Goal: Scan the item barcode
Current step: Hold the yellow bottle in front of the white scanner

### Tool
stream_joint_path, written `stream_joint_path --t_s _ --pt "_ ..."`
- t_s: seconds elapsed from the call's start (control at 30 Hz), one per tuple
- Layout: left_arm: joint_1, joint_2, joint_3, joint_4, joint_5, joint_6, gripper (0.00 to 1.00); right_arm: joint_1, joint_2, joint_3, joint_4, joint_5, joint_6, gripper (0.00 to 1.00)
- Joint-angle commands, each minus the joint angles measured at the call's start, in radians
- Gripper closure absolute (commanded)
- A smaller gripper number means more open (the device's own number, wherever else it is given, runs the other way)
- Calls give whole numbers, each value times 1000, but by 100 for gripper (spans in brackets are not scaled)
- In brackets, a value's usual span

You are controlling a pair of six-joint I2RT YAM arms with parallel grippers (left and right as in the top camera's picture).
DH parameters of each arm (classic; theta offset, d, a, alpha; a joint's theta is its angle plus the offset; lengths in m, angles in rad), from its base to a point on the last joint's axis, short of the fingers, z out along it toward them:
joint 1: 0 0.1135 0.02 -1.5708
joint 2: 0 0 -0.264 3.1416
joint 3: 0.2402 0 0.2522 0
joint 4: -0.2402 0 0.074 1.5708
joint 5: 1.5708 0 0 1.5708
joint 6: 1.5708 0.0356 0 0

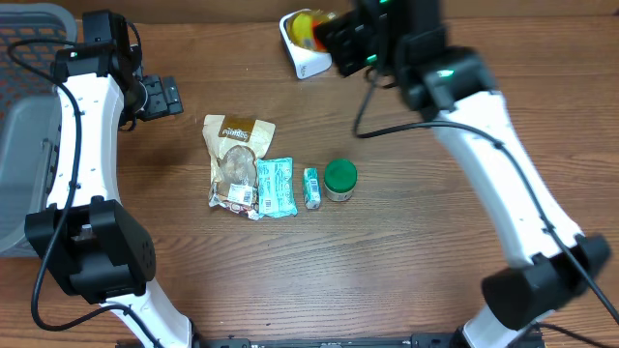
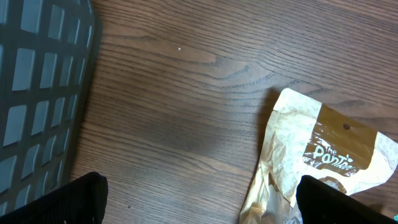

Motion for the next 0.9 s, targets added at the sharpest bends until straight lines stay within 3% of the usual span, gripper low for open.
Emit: stream_joint_path --t_s 0.0,0.2,0.5,0.87 --pt "-7 -10 11 1 -9 19 0 55 75 19 34 253 -170 96" --pt "-7 -10 11 1 -9 19 1 99 220 19 167 441 -377 96" --pt "-7 -10 11 0 -9 19 0 88 355 19 409 514 -438 96" --pt "-7 -10 11 0 -9 19 0 83 428 19 670 520 -644 96"
